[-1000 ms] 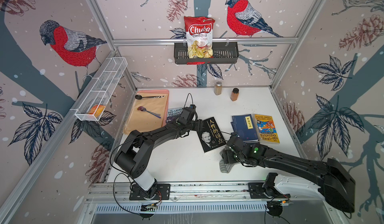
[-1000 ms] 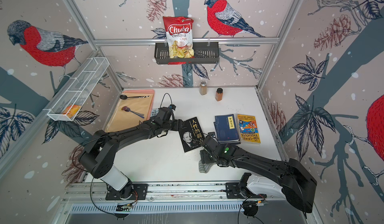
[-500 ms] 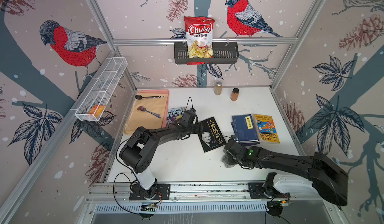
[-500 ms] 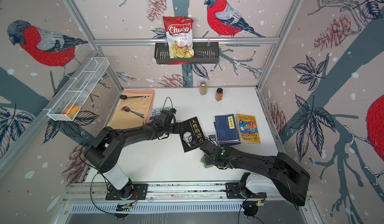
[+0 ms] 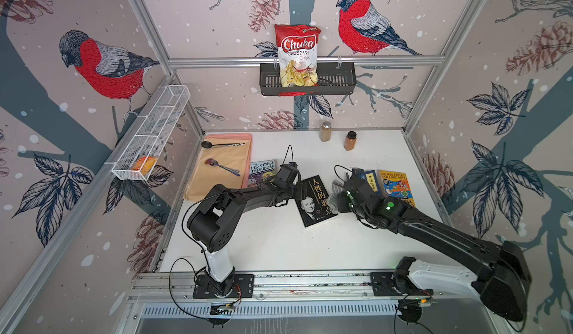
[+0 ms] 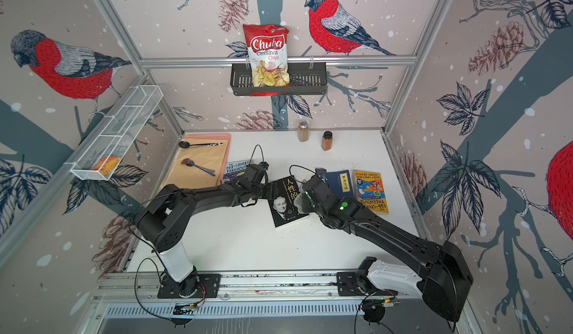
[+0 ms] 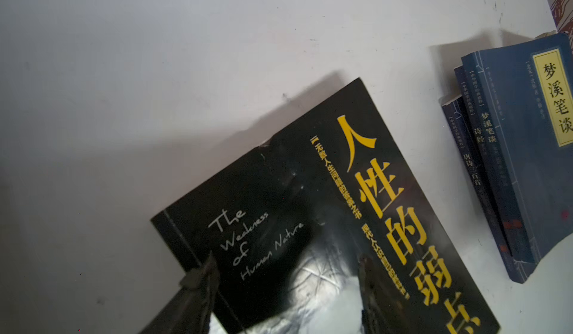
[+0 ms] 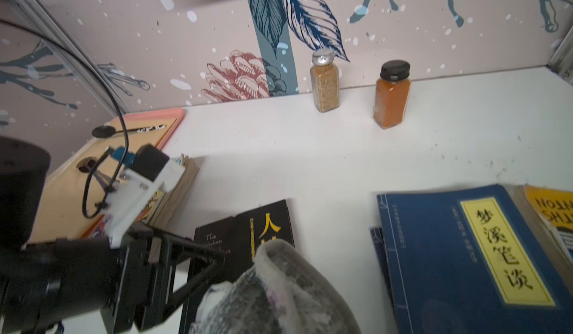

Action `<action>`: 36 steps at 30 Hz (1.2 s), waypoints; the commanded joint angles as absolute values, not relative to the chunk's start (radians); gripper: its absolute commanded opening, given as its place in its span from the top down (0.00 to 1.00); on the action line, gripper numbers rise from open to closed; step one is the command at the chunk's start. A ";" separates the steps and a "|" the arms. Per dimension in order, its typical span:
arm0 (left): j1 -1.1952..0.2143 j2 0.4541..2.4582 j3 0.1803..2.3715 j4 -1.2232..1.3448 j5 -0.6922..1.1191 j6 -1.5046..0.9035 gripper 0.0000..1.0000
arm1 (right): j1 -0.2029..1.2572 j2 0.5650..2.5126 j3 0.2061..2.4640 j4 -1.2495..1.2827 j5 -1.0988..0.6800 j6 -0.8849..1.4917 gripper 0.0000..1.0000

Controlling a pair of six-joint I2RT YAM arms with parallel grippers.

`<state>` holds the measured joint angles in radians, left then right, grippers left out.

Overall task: Wipe the cover of the book
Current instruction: Pick up the cleaning item at the center of the board, then wipe the dirt from the cover of the book.

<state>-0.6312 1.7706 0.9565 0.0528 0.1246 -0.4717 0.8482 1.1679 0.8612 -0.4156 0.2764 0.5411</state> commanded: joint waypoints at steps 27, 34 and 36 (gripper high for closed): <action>-0.639 1.774 1.030 0.015 0.075 -0.428 0.35 | 0.773 1.605 0.643 0.017 -0.034 0.488 0.97; -0.650 1.814 1.035 0.008 0.067 -0.388 0.57 | 0.770 1.631 0.650 0.020 -0.038 0.487 0.97; -0.649 1.850 1.038 0.026 0.067 -0.380 0.57 | 0.772 1.625 0.644 0.018 -0.038 0.492 0.97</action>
<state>-0.6514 1.8194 1.0306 0.0315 0.0750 -0.4114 0.7708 1.6135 0.6609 0.1848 -0.0051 0.4747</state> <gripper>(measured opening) 0.425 0.109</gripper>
